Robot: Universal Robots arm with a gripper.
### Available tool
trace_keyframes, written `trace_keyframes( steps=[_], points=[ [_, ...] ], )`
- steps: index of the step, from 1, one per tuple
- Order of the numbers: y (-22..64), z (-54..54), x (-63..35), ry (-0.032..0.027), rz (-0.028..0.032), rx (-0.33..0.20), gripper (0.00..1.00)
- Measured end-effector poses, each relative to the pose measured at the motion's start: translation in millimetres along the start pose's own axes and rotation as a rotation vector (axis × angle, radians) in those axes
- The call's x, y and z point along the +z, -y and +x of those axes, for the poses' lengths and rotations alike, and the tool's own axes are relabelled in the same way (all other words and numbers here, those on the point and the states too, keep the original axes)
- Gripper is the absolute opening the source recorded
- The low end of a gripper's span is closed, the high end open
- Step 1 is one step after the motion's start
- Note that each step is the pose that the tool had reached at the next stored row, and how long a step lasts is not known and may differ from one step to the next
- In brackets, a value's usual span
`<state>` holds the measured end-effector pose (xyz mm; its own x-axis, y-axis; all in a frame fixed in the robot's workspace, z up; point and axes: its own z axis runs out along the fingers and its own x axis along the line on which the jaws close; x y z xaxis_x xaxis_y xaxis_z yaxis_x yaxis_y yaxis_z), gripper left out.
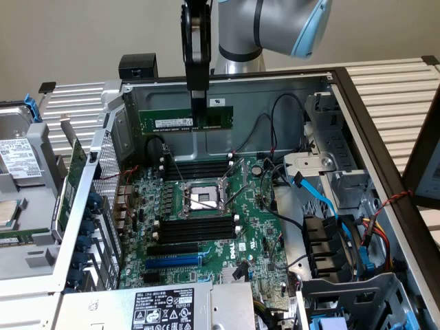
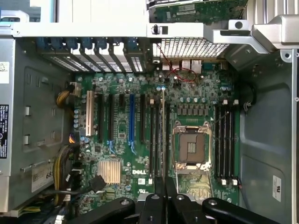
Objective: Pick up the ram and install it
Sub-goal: 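Pick up the ram and move it above insertion slot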
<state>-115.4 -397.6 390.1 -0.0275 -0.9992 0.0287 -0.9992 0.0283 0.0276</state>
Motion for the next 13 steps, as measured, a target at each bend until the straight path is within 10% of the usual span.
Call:
trace_keyframes(
  steps=[13],
  points=[
    [0.8,-1.3,26.4,-0.0001,-0.0001,0.0,0.12]
  ],
)
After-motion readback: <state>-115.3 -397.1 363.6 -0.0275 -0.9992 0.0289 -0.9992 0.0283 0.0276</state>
